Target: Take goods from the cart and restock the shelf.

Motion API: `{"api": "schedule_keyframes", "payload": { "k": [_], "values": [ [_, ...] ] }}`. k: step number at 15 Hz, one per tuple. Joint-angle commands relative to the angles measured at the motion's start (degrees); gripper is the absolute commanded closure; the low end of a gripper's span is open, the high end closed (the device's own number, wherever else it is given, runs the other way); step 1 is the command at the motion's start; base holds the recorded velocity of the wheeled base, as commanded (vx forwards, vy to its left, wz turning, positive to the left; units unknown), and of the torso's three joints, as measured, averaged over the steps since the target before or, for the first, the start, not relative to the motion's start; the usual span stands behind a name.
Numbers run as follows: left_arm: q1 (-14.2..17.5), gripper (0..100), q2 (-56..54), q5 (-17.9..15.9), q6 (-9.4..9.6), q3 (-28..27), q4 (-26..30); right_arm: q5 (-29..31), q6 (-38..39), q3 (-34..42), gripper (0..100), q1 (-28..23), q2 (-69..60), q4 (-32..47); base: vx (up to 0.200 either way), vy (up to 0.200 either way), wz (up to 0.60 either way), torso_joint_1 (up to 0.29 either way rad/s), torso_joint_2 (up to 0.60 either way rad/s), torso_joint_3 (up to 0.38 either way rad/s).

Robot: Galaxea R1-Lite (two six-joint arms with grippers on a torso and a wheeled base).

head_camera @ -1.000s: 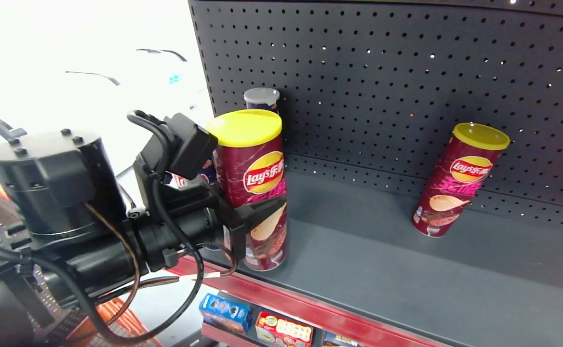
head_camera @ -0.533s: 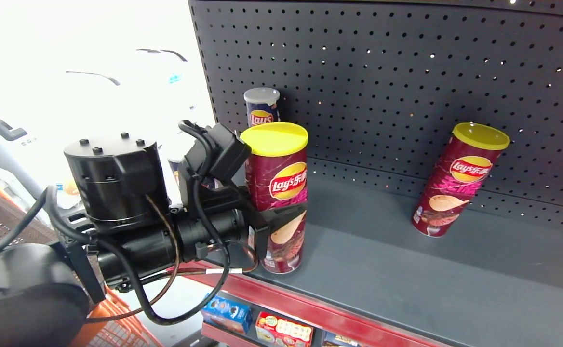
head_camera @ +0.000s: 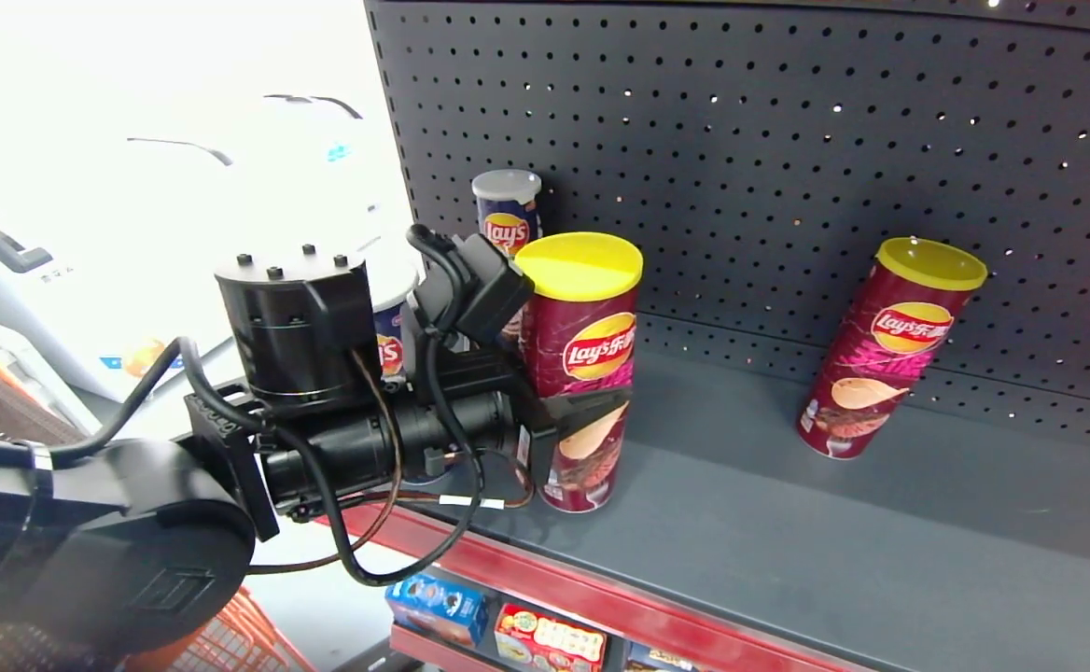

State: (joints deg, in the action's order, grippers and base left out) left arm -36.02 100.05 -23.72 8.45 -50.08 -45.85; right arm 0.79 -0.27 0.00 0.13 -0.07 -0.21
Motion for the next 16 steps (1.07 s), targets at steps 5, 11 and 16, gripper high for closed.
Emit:
{"api": "schedule_keyframes", "payload": {
  "k": [5, 11, 16],
  "values": [
    [-0.5, 100, 0.9, -0.4, 0.08, -1.2, -0.1, 0.0, 0.0, 0.0, 0, 0.0, 0.1, -0.1, 0.0, 0.0, -0.6, 0.002, 0.0, 0.001],
    [0.3, 100, 0.9, -0.4, -0.01, -1.1, -0.2, 0.1, 0.0, 0.0, 0, 0.0, 0.1, -0.1, 0.0, 0.0, -0.3, 0.0, 0.0, 0.001],
    [0.7, 100, -1.1, -0.2, -0.27, -0.5, -0.8, -0.1, -0.2, 0.0, 0, 0.0, 0.1, 0.0, 0.0, 0.0, 0.0, 0.0, 0.0, 0.0]
  ]
}}
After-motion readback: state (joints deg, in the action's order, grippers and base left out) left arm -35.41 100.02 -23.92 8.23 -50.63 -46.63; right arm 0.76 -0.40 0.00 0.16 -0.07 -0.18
